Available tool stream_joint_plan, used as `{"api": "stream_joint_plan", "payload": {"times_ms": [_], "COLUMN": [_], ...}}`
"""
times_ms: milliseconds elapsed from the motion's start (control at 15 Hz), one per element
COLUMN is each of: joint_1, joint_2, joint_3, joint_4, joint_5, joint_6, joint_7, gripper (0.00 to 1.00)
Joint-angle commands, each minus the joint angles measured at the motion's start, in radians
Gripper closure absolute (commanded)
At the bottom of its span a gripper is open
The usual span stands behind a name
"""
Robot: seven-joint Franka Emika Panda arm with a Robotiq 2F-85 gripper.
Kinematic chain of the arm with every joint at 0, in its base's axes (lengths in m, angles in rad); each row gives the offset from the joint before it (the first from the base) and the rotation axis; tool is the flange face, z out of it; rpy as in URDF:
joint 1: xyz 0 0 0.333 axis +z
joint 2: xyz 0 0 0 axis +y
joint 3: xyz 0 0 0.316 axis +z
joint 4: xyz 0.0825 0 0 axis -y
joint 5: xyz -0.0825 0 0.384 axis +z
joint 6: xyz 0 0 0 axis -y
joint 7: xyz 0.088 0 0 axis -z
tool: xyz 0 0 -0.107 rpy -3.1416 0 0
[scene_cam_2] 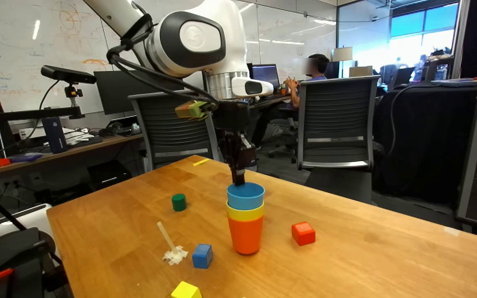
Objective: Stack up the cups
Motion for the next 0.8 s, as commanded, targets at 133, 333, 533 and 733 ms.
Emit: {"api": "stream_joint_plan", "payload": {"times_ms": [133,333,533,733], "joint_1": [0.008,0.006,0.007,0.015], "joint_2": [-0.018,-0.033,-0.064,-0.122], "joint_3": [0.001,0.006,0.015,0.031], "joint_4": [-0.014,-0.032,-0.066,-0.133], "joint_5": [-0.012,-0.005,-0.005,-0.015], "joint_6": [0.021,0.030,0.038,0.052], "joint_7": [-0.021,-0.042,-0.072,-0.118], "gripper": [0.43,0.21,0.01,0.00]}}
